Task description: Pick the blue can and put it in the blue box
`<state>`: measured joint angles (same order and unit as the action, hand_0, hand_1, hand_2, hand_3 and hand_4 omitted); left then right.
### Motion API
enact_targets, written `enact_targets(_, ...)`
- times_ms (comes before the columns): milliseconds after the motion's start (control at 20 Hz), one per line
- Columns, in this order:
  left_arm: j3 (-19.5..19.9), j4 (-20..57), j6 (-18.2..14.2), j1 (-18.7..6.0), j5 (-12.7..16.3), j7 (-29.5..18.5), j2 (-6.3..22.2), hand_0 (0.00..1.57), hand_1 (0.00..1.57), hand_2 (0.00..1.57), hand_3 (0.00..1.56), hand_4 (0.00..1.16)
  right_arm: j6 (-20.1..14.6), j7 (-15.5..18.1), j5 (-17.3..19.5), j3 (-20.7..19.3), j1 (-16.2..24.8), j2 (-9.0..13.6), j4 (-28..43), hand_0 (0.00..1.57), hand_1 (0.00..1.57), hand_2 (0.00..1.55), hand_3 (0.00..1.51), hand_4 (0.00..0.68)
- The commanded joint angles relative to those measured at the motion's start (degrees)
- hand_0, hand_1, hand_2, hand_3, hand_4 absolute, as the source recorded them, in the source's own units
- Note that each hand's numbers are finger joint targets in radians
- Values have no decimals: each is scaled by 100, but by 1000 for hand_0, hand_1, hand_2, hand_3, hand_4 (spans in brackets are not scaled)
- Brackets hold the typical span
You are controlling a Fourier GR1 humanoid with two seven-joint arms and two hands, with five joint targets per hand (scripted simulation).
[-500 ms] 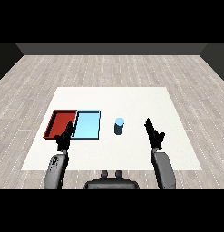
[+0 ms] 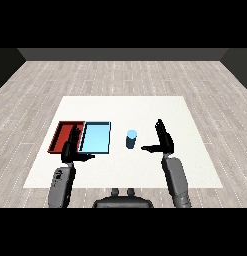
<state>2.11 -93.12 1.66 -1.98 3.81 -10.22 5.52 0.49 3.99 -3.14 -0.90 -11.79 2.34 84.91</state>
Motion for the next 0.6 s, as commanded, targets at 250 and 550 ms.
enact_targets(250, 144, -464, 496, 134, 393, -823, 36, 0, 0, 0, 0, 0, 461, 1083, -299, -88, -192, -120, -619, 0, 0, 0, 0, 0)
enact_targets(550, 173, -52, 476, 125, 236, -1224, -70, 0, 0, 0, 0, 0, 687, 576, -678, -383, -301, 233, -298, 0, 0, 0, 0, 0)
